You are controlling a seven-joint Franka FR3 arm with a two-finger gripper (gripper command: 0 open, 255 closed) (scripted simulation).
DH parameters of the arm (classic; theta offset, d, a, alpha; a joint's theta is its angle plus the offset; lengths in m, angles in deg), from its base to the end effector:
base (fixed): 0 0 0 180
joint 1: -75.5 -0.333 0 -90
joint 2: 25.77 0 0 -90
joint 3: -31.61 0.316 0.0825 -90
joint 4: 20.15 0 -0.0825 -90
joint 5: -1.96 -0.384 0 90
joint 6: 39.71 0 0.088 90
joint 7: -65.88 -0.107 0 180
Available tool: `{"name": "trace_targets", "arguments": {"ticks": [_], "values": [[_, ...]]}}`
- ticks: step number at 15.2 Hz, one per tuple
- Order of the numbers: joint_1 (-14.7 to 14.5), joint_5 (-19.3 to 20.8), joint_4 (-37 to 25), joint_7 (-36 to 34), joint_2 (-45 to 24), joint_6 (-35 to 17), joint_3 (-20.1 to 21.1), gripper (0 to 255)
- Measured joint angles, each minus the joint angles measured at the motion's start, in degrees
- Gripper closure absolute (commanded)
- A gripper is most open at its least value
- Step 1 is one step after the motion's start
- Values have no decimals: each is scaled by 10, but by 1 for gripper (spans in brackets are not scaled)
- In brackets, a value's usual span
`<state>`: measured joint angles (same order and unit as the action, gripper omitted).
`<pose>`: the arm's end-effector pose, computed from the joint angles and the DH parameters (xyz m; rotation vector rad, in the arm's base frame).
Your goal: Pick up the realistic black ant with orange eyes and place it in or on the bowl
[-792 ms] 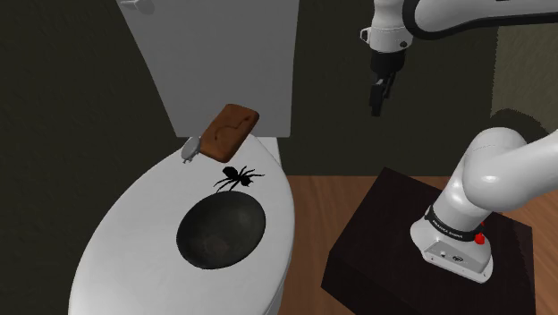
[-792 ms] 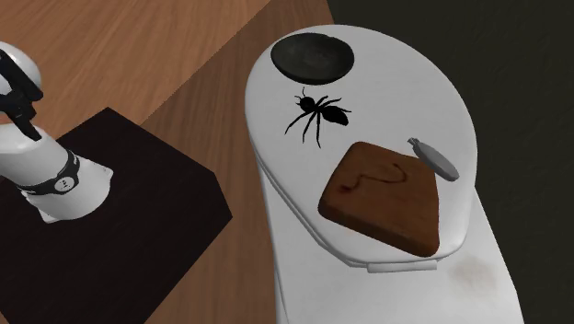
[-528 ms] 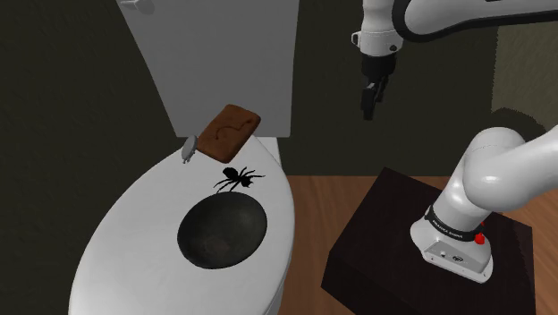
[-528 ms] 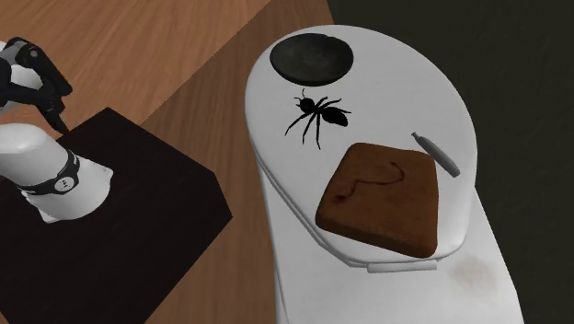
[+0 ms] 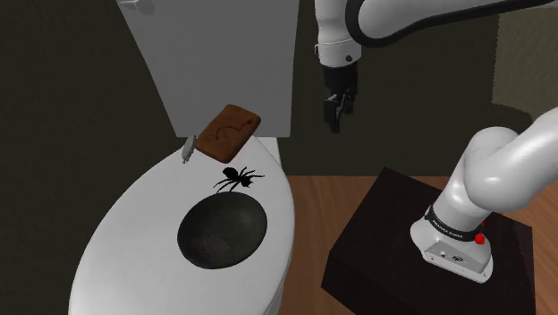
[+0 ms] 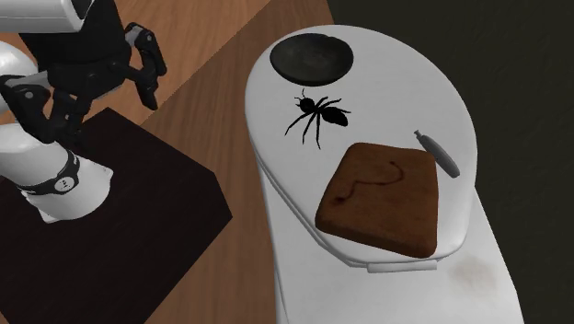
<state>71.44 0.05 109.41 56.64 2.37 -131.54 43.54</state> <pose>0.3689 0.1198 0.5305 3.0303 0.1230 -0.2417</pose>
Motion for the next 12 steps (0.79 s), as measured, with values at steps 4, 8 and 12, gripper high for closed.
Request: {"name": "trace_targets", "arguments": {"ticks": [4, 8, 12], "values": [[-9, -20, -57, -49, -79, -9, 33, 0], [-18, -30, -127, -96, -160, -6, 61, 0], [-33, -32, -211, -150, -248, 1, 89, 0]]}}
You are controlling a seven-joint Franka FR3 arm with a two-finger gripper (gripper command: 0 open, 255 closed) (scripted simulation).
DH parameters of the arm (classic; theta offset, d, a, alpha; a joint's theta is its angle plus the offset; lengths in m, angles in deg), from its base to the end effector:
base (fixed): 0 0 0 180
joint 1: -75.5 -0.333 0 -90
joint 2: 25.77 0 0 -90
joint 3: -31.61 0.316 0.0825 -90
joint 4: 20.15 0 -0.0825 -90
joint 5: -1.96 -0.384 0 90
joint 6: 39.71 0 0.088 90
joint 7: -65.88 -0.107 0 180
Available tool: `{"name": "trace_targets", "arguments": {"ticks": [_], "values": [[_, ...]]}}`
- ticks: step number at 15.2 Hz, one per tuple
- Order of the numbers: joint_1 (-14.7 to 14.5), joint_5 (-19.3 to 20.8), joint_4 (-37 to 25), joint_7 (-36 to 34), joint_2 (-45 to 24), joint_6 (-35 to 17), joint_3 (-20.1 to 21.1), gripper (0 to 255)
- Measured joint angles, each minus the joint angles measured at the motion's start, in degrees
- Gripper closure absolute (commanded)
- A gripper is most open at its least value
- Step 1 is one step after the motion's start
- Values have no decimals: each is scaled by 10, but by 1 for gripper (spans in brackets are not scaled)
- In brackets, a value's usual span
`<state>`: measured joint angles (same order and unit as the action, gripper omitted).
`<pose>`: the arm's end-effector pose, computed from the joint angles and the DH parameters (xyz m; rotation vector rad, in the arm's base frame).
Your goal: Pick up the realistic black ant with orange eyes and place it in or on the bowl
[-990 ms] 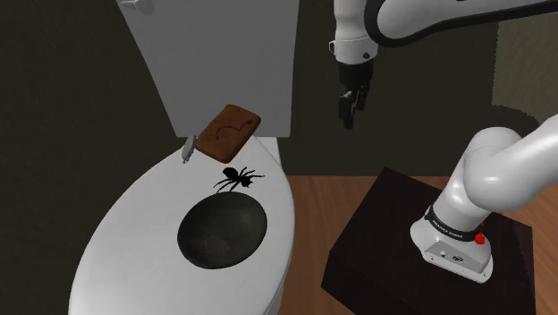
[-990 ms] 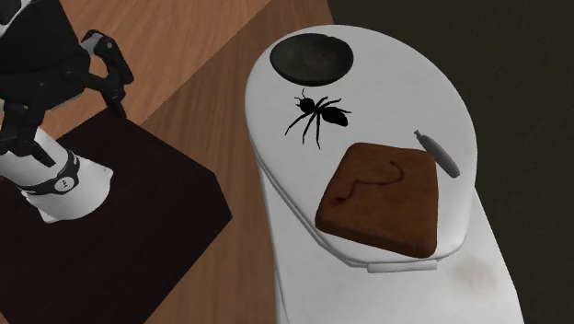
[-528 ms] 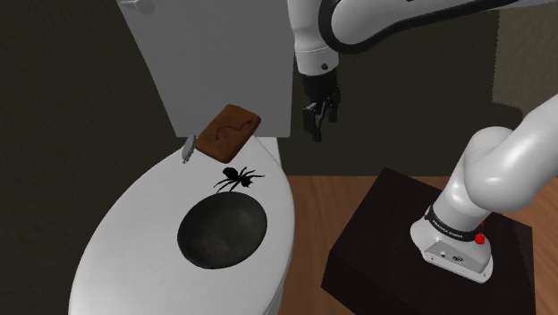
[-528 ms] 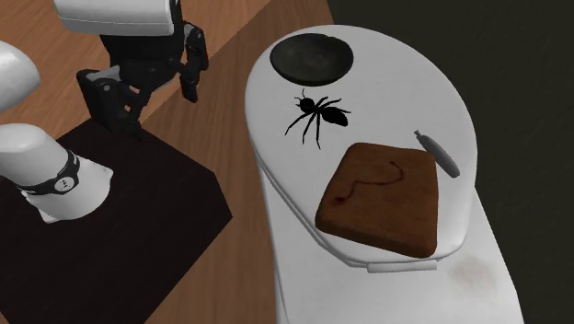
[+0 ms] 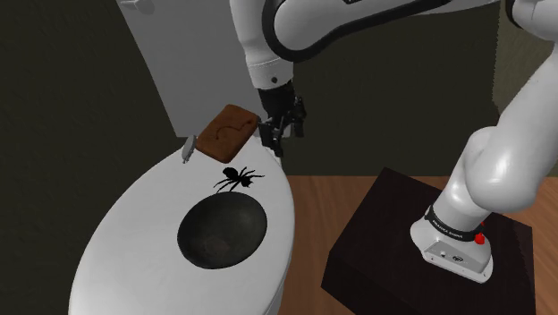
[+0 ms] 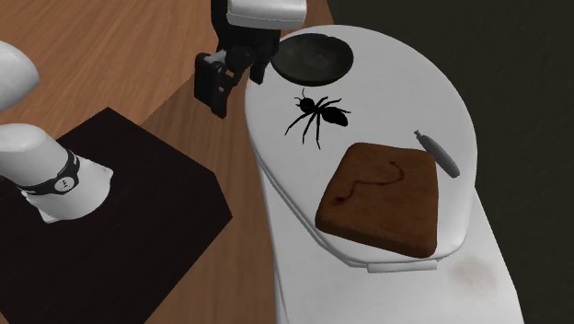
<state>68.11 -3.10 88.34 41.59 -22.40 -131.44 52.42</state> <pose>0.4503 0.2556 0.5065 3.0730 0.0799 -0.3743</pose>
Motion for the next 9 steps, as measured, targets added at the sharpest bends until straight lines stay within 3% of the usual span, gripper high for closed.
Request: {"name": "trace_targets", "arguments": {"ticks": [4, 9], "values": [[-16, 8, -92, -44, -92, 12, 16, 0], [-57, 25, -242, -107, -221, 46, 32, 0]]}}
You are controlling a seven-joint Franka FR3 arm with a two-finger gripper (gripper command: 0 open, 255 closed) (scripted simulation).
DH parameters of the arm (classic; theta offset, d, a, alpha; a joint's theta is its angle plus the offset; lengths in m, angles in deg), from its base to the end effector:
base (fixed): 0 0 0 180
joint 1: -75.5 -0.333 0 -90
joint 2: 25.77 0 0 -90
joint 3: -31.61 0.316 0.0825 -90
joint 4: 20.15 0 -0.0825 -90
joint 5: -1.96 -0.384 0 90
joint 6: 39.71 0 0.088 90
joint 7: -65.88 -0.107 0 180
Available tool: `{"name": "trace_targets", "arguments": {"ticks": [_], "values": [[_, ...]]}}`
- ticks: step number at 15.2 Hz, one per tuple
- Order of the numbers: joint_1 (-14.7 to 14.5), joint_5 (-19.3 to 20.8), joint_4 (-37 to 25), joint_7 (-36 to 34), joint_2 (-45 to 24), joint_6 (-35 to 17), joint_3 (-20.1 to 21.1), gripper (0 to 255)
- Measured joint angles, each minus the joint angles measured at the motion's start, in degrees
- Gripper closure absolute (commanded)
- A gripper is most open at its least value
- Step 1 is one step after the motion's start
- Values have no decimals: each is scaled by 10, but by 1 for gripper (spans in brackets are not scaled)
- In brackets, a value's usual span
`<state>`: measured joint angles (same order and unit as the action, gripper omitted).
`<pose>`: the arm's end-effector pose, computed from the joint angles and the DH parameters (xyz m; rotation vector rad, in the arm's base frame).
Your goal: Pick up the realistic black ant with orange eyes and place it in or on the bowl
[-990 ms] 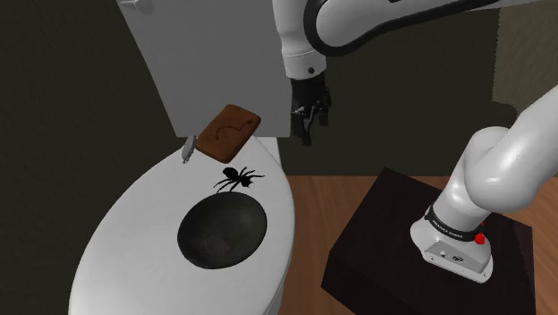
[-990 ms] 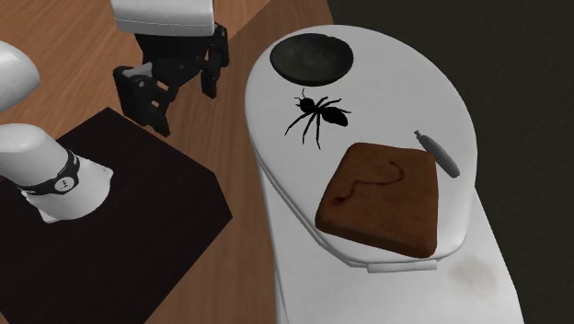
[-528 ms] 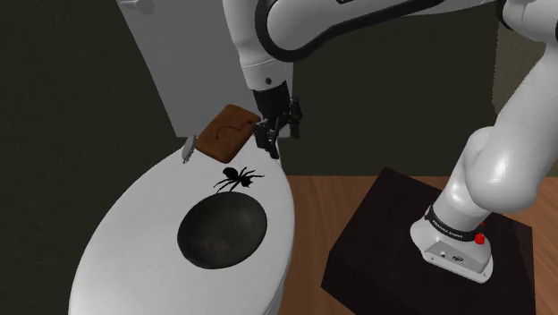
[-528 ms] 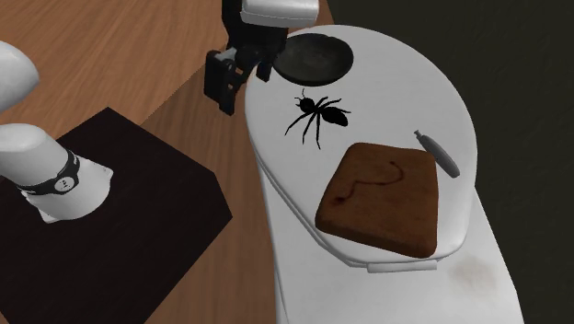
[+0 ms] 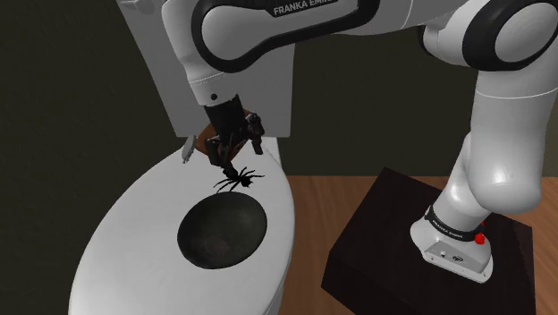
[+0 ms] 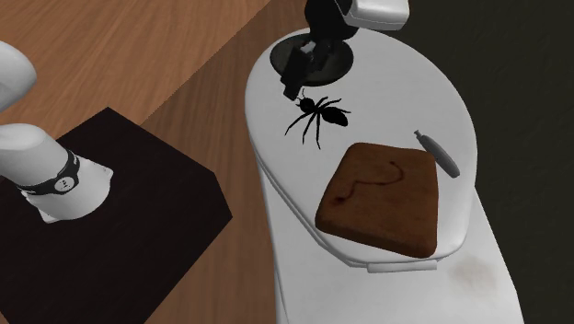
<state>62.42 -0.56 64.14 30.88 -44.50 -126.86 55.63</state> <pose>0.5141 0.3537 0.4887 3.1015 0.0465 -0.4769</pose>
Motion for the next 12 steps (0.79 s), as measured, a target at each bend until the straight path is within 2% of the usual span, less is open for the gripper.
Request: {"name": "trace_targets", "arguments": {"ticks": [2, 9, 12], "values": [[-6, 3, -23, -7, -21, 5, 0, 0], [-5, -2, 40, -6, -11, -49, 1, 0], [-4, -2, 45, -5, -11, -54, 1, 0]]}}
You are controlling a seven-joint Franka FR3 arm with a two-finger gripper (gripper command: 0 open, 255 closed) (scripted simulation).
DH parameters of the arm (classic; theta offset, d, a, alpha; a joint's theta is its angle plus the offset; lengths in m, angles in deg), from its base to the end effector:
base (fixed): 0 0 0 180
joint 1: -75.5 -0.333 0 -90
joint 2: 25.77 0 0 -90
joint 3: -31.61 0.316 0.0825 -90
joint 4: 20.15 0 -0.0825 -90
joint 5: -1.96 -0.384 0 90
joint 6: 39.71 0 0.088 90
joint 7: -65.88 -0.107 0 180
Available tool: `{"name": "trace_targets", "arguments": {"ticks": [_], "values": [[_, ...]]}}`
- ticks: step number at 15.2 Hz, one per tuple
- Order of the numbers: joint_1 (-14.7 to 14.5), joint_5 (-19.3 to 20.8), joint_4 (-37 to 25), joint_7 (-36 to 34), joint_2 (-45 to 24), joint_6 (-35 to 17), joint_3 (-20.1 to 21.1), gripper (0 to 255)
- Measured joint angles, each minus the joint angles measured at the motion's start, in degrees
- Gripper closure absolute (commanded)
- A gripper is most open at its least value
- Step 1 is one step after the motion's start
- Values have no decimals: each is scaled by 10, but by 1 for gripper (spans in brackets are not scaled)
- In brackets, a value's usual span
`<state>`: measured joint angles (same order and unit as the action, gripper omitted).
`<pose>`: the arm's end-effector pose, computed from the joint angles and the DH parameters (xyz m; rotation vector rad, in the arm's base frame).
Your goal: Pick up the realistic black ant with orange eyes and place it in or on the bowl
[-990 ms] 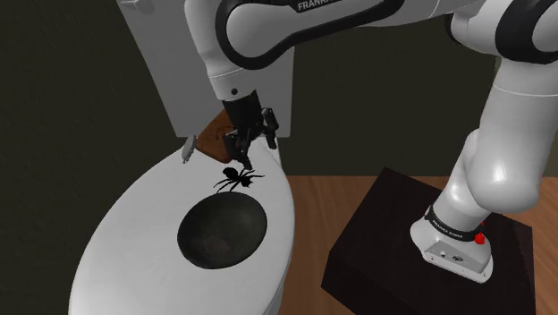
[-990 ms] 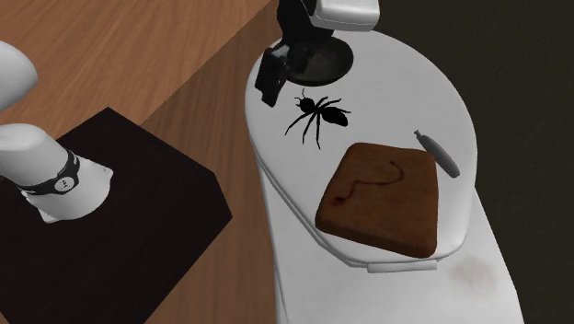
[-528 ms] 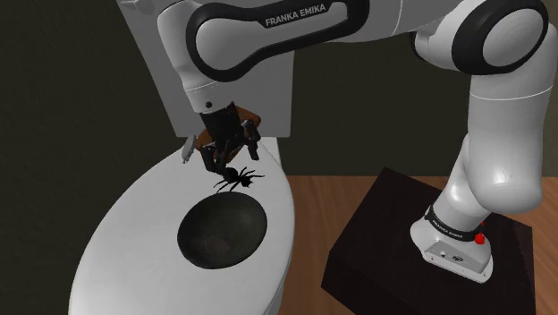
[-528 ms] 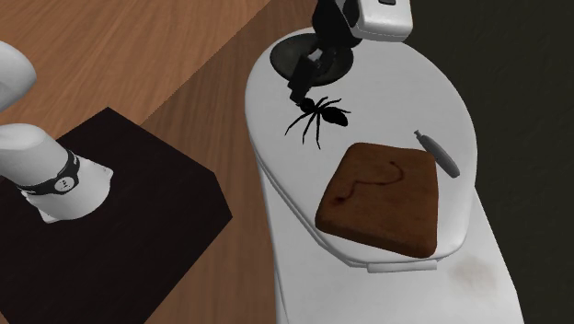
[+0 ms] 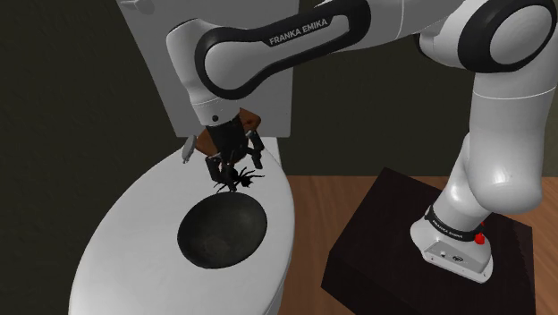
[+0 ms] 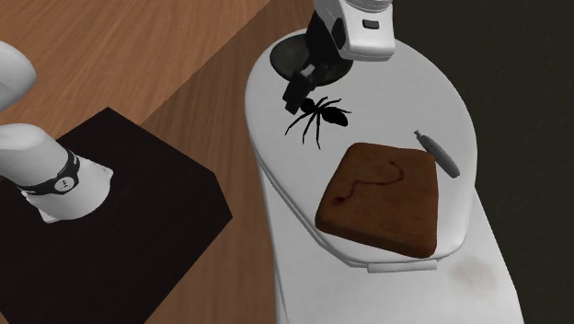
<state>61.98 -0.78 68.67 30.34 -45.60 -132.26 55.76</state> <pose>0.5113 0.3630 0.4478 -3.1010 -0.0378 0.4908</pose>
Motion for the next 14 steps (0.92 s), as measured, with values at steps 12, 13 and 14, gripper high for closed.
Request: {"name": "trace_targets", "arguments": {"ticks": [12, 13, 14], "values": [[0, 0, 0, 0, -1, -1, 0, 255], [0, 0, 0, 0, -1, -1, 0, 255], [0, 0, 0, 0, -1, -1, 0, 255]]}}
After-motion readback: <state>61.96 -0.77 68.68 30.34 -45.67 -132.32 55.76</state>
